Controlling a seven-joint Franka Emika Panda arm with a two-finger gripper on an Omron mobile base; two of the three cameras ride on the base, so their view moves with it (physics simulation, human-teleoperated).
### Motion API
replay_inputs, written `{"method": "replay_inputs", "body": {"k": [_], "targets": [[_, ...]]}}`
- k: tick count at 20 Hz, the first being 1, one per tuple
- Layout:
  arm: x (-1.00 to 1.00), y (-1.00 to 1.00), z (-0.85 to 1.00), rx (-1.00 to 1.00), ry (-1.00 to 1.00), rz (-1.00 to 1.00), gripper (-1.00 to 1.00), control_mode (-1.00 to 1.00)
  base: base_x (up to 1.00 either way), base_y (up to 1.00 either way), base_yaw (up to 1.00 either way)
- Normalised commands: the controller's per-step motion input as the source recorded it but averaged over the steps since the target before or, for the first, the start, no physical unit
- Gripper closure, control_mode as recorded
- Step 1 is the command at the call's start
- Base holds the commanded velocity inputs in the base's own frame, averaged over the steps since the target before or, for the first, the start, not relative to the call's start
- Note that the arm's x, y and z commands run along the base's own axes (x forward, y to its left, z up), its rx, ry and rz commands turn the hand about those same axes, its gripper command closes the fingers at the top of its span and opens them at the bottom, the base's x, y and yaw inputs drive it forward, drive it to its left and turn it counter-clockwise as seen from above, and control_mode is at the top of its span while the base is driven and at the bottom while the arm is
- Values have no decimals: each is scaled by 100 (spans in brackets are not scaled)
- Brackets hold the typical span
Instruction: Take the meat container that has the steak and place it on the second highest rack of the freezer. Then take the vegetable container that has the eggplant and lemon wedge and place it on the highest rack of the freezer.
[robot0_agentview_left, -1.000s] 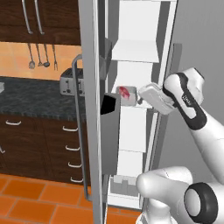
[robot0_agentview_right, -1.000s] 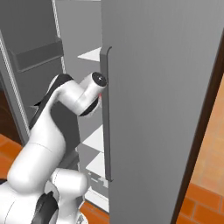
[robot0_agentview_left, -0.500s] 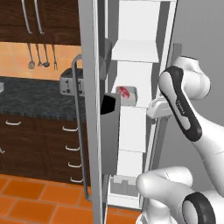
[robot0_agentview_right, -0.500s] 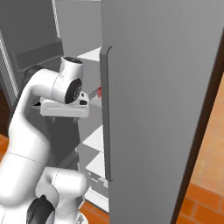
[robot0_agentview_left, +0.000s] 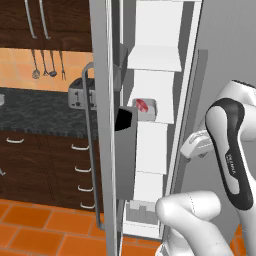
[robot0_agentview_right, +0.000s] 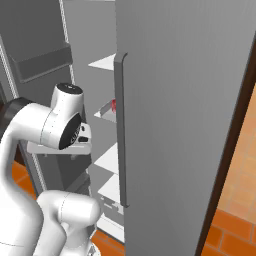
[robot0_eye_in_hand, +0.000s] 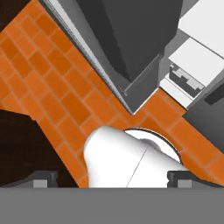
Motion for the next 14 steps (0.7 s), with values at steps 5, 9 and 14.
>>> {"method": "replay_inputs", "body": {"k": [5, 9, 14], "targets": [[-37, 46, 0, -8, 0, 2, -100, -100, 0, 0, 0], [-21, 32, 0, -8, 0, 2, -100, 100, -6, 4, 0], [0, 0, 0, 0, 0, 0, -100, 100, -73, 0, 38]]}}
